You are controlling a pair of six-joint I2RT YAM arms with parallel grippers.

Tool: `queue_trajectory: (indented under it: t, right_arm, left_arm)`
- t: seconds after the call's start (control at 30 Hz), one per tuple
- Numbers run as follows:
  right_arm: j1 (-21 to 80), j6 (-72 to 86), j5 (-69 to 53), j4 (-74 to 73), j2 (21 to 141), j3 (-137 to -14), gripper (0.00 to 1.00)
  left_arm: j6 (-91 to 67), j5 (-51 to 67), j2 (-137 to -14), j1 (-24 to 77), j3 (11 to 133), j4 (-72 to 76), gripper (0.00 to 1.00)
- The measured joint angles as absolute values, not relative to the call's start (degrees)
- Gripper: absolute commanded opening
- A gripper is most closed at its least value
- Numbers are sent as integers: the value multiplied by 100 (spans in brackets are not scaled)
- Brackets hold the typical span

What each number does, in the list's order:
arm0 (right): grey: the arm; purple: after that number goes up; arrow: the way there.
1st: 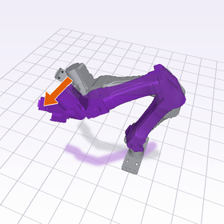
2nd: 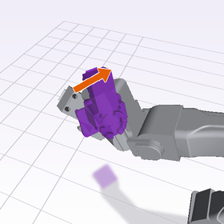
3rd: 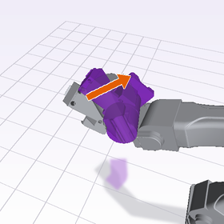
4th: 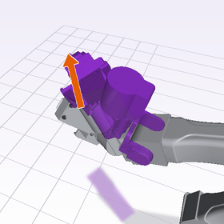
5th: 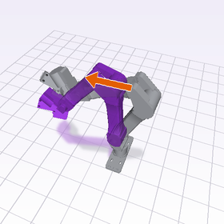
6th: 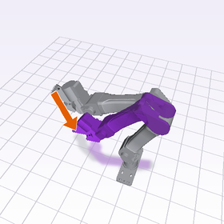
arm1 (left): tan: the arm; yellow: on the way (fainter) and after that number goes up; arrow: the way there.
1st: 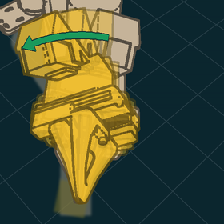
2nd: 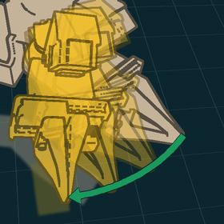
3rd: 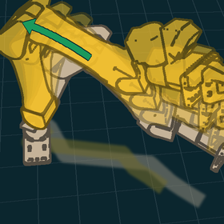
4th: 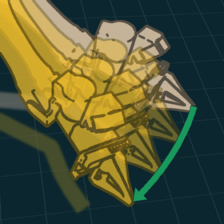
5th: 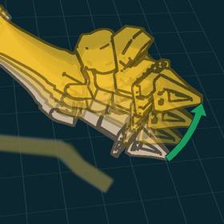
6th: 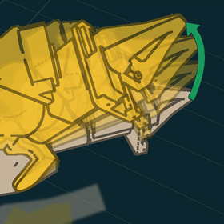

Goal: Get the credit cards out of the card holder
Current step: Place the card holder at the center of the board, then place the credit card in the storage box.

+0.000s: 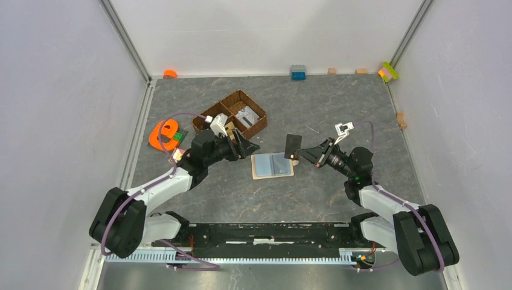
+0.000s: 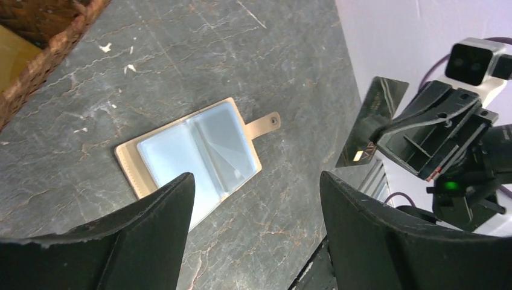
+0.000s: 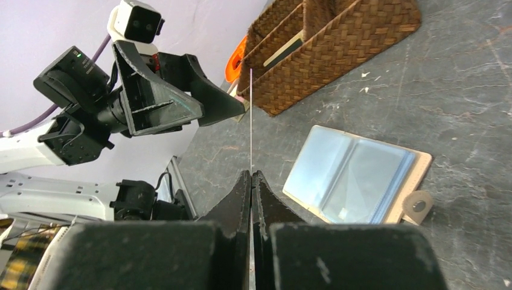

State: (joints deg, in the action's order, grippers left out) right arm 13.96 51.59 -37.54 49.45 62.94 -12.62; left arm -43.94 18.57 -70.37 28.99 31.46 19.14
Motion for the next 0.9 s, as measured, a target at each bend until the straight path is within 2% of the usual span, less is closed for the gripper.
queue_trajectory:
  t: [0.2, 0.47, 0.77, 0.8, 0.9]
  right_arm:
    - [1726, 5177, -3951, 5168, 6486, -1319, 0]
    - [2191, 5218, -4296, 5666, 6737, -1518, 0]
    - [2320, 5437, -4530, 6274, 6954, -1546, 0]
    - [2331, 5472, -4554, 6316, 6989, -1553, 0]
    - [2364, 5529, -4602, 6390, 7074, -1568, 0]
  left_arm:
    - [-4423, 2285, -7008, 3035, 2921, 2786, 77]
    - [-4689, 3105, -7443, 3301, 2919, 4125, 58]
    - [-4814, 3535, -7706, 3577, 2926, 4580, 37]
    - [-4816, 3581, -7710, 3577, 2930, 4626, 33]
    - [-4871, 3662, -7712, 3581, 2930, 4783, 9]
